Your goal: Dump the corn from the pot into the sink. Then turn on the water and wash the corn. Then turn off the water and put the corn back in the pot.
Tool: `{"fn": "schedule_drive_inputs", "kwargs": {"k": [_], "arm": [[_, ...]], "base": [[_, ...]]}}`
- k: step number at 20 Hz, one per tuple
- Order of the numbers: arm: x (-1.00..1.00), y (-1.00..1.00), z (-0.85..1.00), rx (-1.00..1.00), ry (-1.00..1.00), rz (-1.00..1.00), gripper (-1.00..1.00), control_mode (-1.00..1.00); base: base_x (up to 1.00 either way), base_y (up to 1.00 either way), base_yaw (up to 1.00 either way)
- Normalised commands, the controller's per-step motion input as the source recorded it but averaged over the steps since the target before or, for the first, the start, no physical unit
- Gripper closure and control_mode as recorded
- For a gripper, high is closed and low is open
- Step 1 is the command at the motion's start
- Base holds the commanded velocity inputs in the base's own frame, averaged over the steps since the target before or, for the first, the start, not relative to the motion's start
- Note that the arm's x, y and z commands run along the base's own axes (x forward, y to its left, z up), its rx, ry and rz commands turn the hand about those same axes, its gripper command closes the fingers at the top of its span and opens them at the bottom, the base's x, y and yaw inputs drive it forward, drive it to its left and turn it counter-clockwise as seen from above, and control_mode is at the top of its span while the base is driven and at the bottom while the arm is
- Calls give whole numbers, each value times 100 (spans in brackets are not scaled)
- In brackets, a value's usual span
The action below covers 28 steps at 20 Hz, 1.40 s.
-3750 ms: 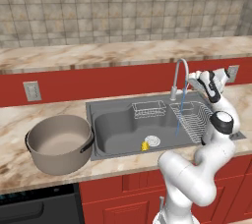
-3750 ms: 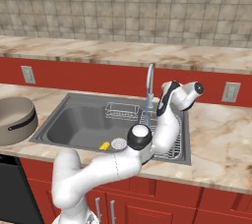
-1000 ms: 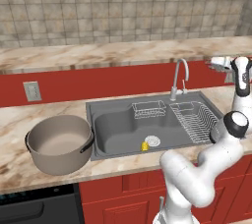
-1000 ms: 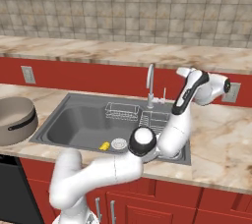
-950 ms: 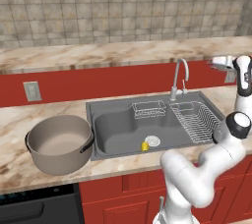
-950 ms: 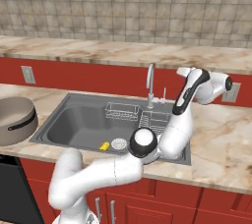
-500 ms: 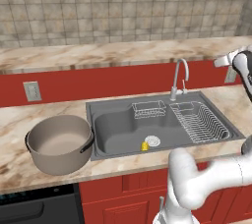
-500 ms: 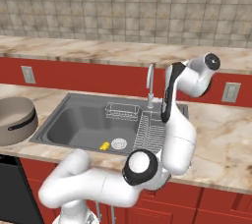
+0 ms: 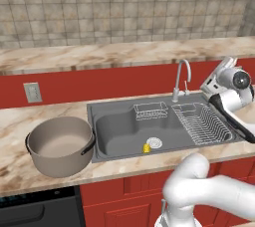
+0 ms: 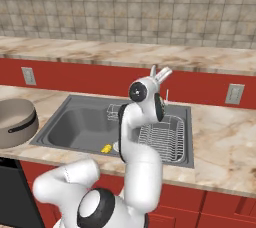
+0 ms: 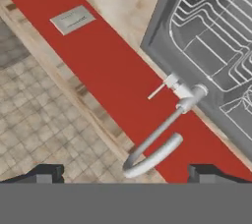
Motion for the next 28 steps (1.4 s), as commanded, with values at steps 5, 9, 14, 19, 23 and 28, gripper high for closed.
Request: {"fn": "schedule_drive_inputs", "kwargs": {"k": [5,9,14,19,23,28], "arm": [[-3,2,100,-29,17,-11,-100,-100],[0,-3,100,-15,35,-11,-100,-100],[-58,-17,100,-2,33,-5,-100,-100],[-88,-52,91,8,20,-7,-100,-100],[-92,-41,4,11,-6,-21,-100,-100],[-27,7,-3,3,9,-1,-100,-100]], "base": [[0,0,0],[0,0,0],[0,0,0],[0,0,0],[0,0,0],[0,0,0]]}}
